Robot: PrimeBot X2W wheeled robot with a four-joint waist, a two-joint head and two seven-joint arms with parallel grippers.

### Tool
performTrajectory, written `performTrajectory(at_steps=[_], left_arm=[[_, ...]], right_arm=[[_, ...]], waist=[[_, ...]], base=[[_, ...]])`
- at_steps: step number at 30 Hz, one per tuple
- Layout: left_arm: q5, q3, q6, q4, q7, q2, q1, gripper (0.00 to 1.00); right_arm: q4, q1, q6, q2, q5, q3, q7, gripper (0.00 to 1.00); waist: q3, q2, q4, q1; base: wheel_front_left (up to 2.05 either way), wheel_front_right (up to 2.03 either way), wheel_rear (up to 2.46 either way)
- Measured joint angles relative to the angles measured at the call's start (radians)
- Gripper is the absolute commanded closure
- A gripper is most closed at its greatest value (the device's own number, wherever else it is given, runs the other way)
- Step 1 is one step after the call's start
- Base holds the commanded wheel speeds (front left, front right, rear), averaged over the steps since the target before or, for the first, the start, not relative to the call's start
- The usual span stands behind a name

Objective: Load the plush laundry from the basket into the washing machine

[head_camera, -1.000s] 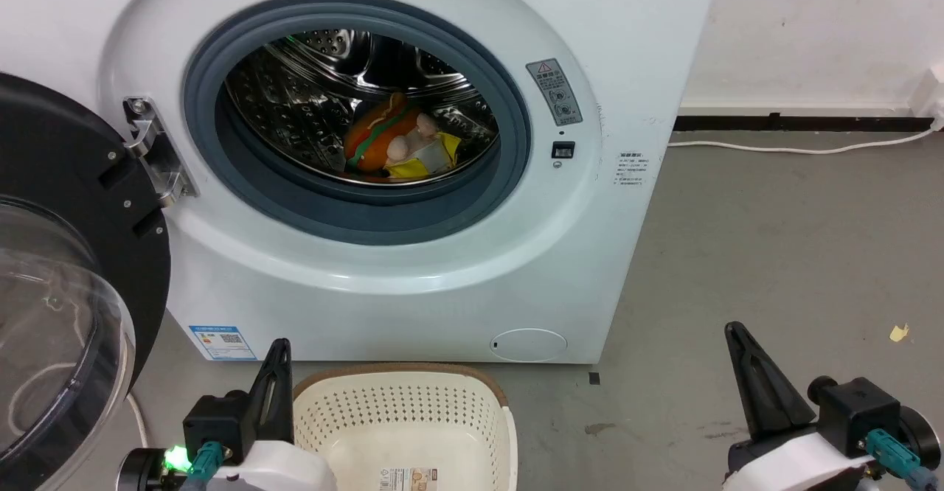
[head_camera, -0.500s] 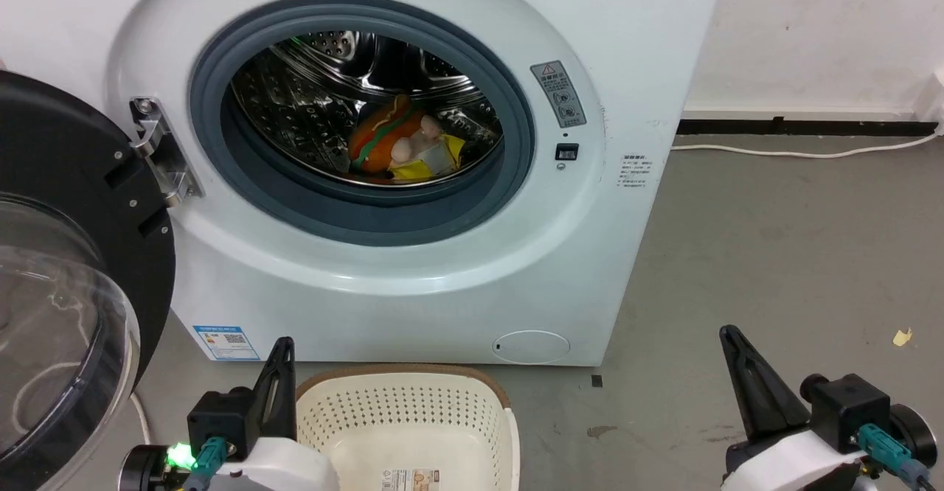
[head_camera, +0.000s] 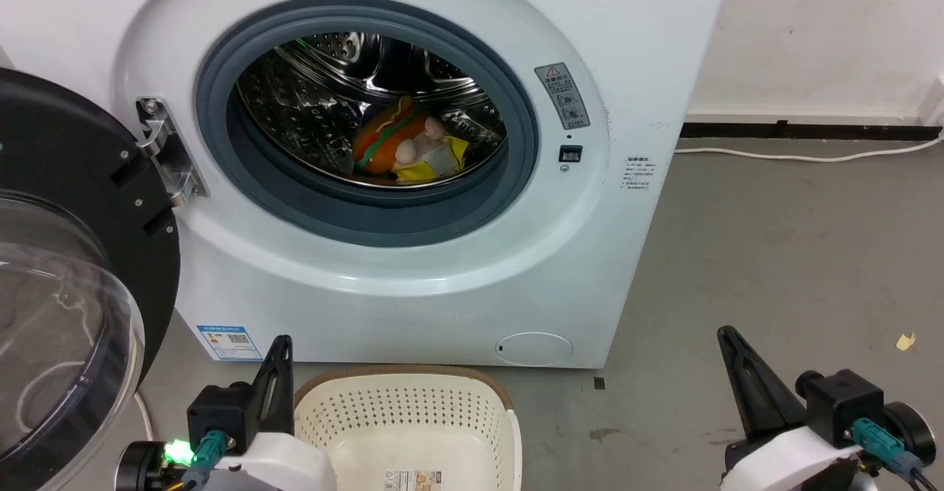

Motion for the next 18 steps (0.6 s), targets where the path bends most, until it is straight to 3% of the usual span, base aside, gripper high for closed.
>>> performTrajectory(at_steps=[18], left_arm=[[0.040, 0.023, -0.026, -0.017, 0.044, -0.023, -0.001, 1.00]], right_arm=[[0.006, -0.007, 0.000, 0.000, -0.018, 0.000, 0.044, 1.00]], waist=[[-0.007, 0.0000, 0.010, 0.0000]], base=[[0.00, 0.00, 0.00]])
